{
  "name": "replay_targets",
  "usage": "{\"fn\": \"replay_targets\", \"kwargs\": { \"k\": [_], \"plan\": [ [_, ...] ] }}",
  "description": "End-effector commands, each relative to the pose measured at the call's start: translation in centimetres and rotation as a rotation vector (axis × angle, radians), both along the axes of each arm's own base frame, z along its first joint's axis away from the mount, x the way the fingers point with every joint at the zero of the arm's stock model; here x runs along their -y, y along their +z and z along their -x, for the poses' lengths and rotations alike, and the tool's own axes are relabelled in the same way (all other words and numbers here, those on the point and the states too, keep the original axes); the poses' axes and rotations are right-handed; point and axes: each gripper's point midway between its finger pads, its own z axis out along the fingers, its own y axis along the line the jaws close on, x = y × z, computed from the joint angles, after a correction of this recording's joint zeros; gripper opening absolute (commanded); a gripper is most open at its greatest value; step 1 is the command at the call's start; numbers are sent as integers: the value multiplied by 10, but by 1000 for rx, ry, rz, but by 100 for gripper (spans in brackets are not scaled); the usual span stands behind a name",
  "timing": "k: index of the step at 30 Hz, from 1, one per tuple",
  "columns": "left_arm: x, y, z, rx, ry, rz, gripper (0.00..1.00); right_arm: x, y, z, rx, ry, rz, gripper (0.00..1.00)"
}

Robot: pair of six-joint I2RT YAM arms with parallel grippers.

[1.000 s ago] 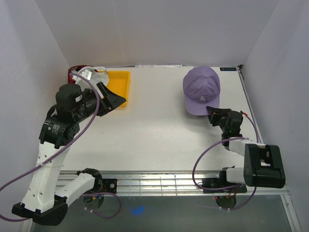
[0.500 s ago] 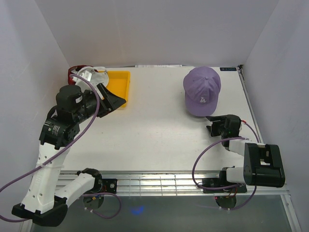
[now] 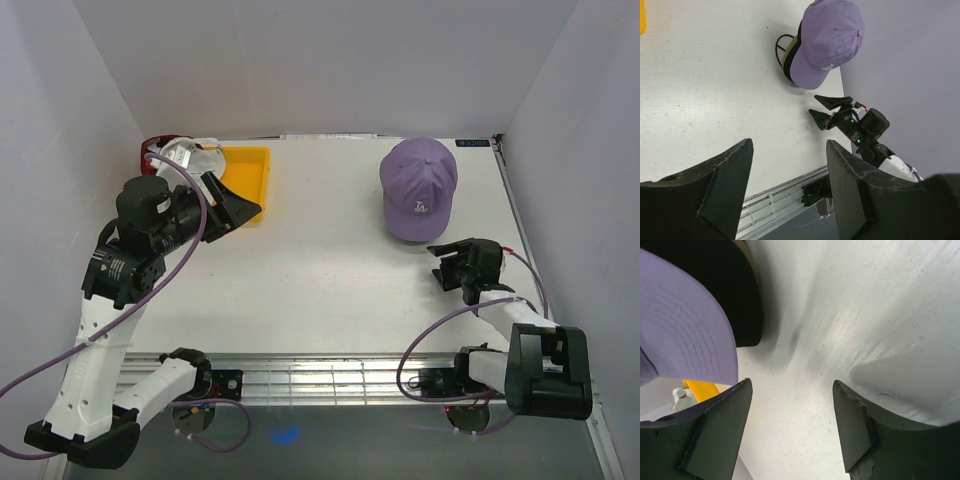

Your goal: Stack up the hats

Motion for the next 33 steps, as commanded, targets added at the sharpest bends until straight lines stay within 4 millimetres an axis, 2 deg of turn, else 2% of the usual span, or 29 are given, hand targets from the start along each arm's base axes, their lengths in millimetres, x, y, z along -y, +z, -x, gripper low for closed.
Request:
{"fn": "replay_targets", "kwargs": {
  "k": [1,4,8,10,11,12,13,14,16,18,19,20,21,22,23,24,25,26,29,32,33],
  "plan": [
    [1,-1,-4,13,-2,-4,70,-1,10,7,8,85,72,72],
    [2,-2,-7,10,2,2,70,-7,12,21,39,168,110,72],
    [3,-13,-14,-14,14,-9,70,-22,13,41,79,283,158,72],
    [0,-18,-18,-20,32,-25,70,-36,18,46,96,365,210,72],
    [-1,-21,-20,-25,40,-32,70,-53,24,49,123,428,226,72],
    [-3,-27,-23,-35,53,-44,70,-63,38,46,161,459,248,72],
    [-5,-28,-25,-37,68,-52,70,-66,39,46,152,465,297,72],
    [-11,-30,-29,-34,107,-74,70,-86,40,54,151,541,328,72],
    [-20,-34,-40,-38,160,-114,70,-103,58,49,191,575,369,72],
    [-40,-43,-53,-60,265,-200,70,-127,61,55,210,667,386,72],
    [-44,-47,-64,-77,296,-239,70,-136,74,52,242,683,392,72],
    [-53,-52,-71,-92,338,-278,71,-149,75,57,255,743,411,72],
    [-71,-59,-78,-114,428,-345,75,-156,81,57,273,765,422,72],
    [-79,-64,-91,-138,467,-383,75,-166,97,53,310,783,427,72],
    [-94,-67,-101,-151,523,-409,75,-176,98,57,317,835,450,71],
    [-107,-71,-109,-162,566,-443,75,-181,101,58,319,857,459,71],
    [-117,-84,-122,-209,586,-466,75,-186,105,59,331,877,466,71],
    [-141,-80,-131,-217,653,-462,75,-195,111,59,344,900,465,71],
    [-175,-83,-153,-236,727,-522,74,-204,115,62,361,942,459,70],
    [-199,-83,-174,-249,777,-566,73,-210,118,65,377,976,446,69],
    [-200,-84,-179,-252,773,-573,72,-212,121,65,384,988,439,68]
  ]
}}
